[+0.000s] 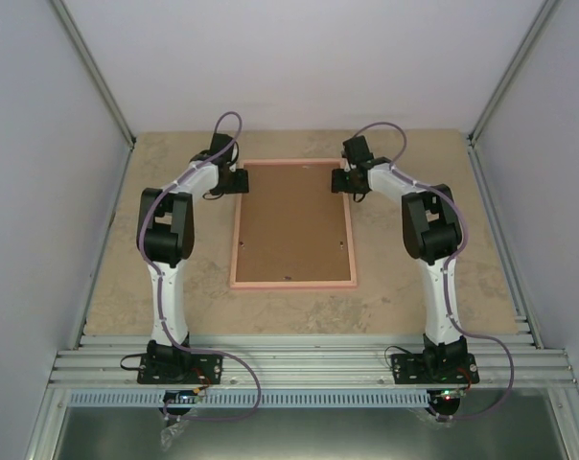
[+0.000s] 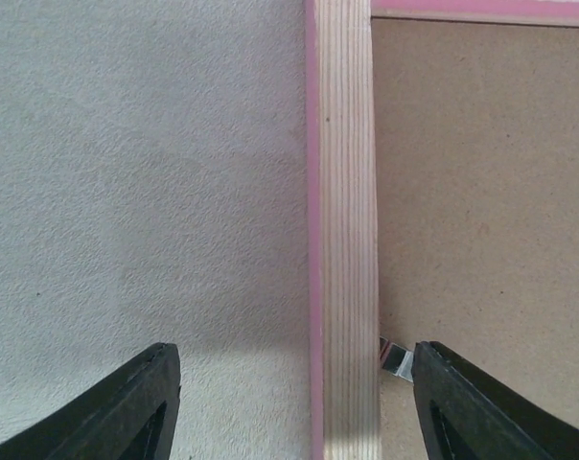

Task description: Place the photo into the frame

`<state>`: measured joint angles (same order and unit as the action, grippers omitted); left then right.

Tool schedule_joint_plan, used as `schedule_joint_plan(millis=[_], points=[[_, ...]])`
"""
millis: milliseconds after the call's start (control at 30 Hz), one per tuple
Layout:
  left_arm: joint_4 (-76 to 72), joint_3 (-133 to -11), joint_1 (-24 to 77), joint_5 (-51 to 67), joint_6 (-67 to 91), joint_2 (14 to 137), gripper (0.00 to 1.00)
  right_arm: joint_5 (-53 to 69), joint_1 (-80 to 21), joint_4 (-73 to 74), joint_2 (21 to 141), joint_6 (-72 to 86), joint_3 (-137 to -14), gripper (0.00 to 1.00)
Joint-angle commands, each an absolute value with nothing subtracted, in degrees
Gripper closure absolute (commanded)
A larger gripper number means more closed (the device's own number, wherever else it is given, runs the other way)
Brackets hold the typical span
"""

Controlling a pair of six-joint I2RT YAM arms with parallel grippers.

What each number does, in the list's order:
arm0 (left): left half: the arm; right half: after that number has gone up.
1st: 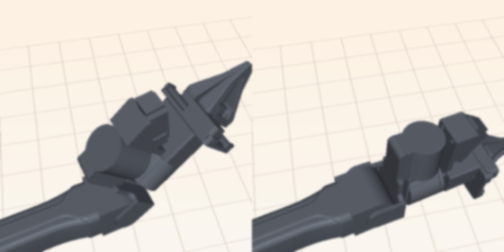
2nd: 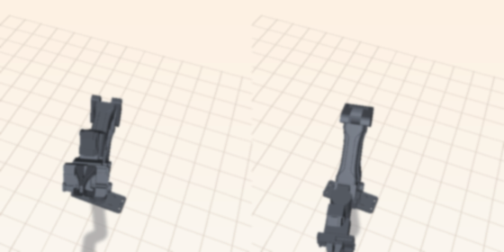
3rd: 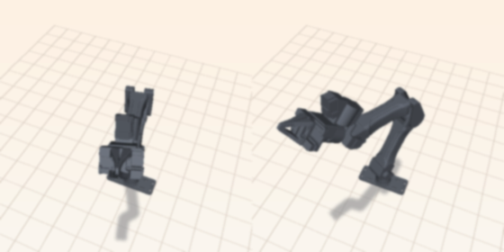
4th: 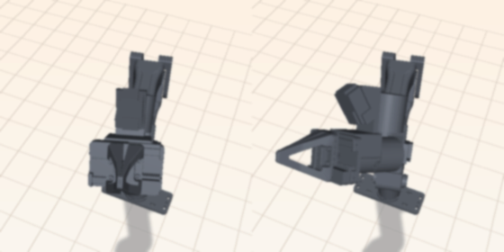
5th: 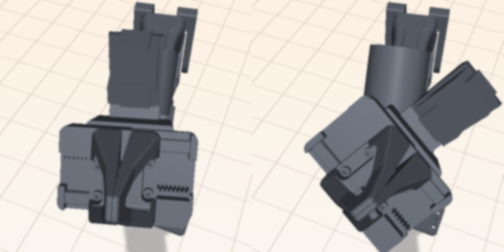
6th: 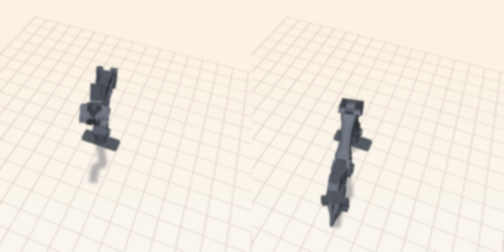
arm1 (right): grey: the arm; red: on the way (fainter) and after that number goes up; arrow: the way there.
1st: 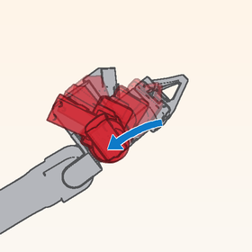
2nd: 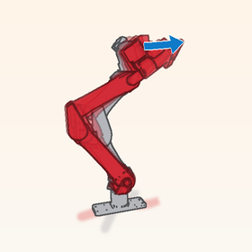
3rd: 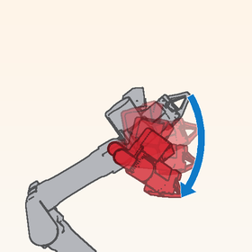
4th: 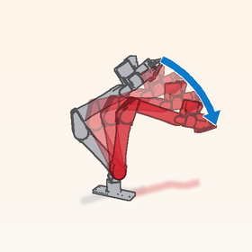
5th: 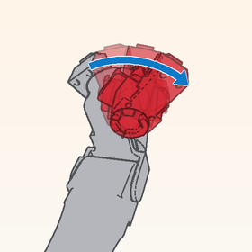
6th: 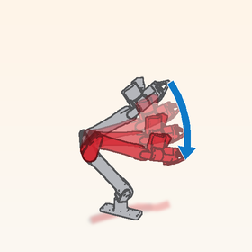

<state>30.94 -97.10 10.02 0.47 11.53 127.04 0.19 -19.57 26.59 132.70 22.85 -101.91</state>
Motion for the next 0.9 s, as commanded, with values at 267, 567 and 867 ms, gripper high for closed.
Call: schedule_joint_plan(millis=[267, 567, 867], points=[[30.0, -97.6, 10.0, -0.8, 12.5, 128.8, 0.35, -2.1, -19.7, 34.0, 132.4, 20.7, -99.4, 0.63], [29.7, -98.0, 9.5, 0.0, 12.1, 128.6, 0.37, -0.1, -19.6, 33.9, 130.6, 20.4, -98.3, 0.90], [29.8, -97.9, 9.4, 0.0, 12.0, 128.3, 0.37, 2.0, -19.6, 34.4, 129.4, 22.0, -98.4, 0.69]])
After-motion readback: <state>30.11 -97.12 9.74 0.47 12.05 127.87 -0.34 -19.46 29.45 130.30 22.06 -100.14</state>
